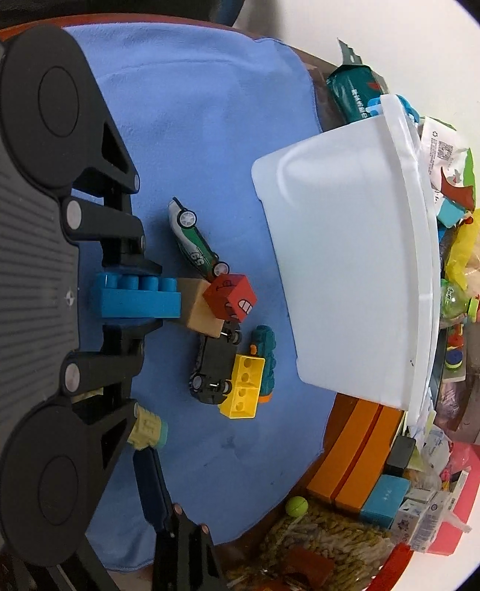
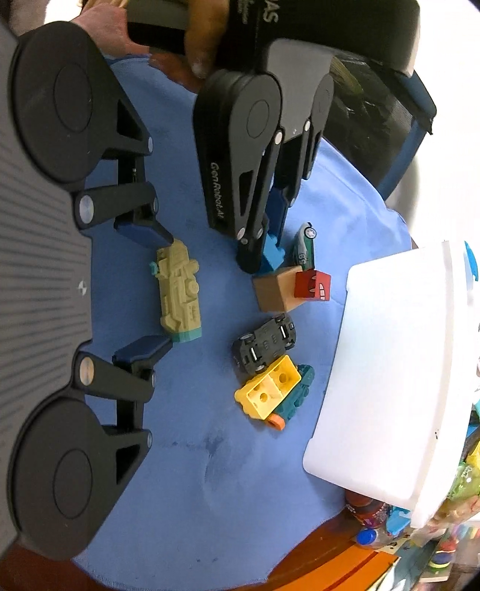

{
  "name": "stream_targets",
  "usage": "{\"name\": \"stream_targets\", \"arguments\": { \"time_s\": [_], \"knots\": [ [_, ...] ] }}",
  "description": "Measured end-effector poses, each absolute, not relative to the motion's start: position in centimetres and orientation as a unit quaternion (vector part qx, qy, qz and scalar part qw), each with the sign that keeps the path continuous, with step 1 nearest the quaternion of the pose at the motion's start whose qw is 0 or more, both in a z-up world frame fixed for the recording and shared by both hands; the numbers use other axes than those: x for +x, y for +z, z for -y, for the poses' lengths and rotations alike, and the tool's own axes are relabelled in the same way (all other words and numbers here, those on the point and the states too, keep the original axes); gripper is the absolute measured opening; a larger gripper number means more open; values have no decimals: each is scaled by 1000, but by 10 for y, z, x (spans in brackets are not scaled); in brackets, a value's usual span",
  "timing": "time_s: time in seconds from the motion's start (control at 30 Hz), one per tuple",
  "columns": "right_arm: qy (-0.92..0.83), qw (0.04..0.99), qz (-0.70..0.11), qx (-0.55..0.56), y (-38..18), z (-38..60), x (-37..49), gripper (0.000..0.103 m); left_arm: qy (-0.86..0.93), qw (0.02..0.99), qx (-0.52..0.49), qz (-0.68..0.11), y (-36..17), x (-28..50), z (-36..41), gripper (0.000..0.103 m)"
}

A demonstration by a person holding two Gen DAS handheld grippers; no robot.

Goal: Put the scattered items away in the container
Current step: 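Grasp the blue Lego brick with the left tool while the right grasps the yellow tank toy, then carry the blue brick and tank toy over the bin and open both tools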

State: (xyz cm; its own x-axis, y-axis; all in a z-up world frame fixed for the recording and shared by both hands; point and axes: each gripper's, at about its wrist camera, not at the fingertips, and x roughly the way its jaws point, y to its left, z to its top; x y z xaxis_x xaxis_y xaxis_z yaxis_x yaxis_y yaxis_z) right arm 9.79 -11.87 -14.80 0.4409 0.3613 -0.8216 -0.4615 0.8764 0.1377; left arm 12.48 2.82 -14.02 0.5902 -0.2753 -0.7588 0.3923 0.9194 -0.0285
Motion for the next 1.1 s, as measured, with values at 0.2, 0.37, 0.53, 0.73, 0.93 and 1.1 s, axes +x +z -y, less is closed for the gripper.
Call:
{"name": "stream_targets", "arguments": {
  "time_s": [0.2,0.37,0.53,0.73,0.93,1.1],
  "knots": [
    [243,854,-454,-73,-152,109,110,54,-183,890,74,-411,-140,123,-28,25],
    [234,859,-429,-151,-150,108,101,53,-179,891,74,-411,-138,118,-28,25],
    [220,861,-421,-182,-154,109,100,56,-181,895,67,-403,-135,112,-27,25],
    [221,861,-421,-178,-145,121,99,54,-185,904,58,-381,-117,104,-27,25],
    [216,878,-389,-179,-117,125,102,54,-184,922,61,-334,-77,98,-26,25],
    [211,894,-356,-170,-85,127,112,54,-182,938,58,-291,-38,100,-23,25]
  ]
}}
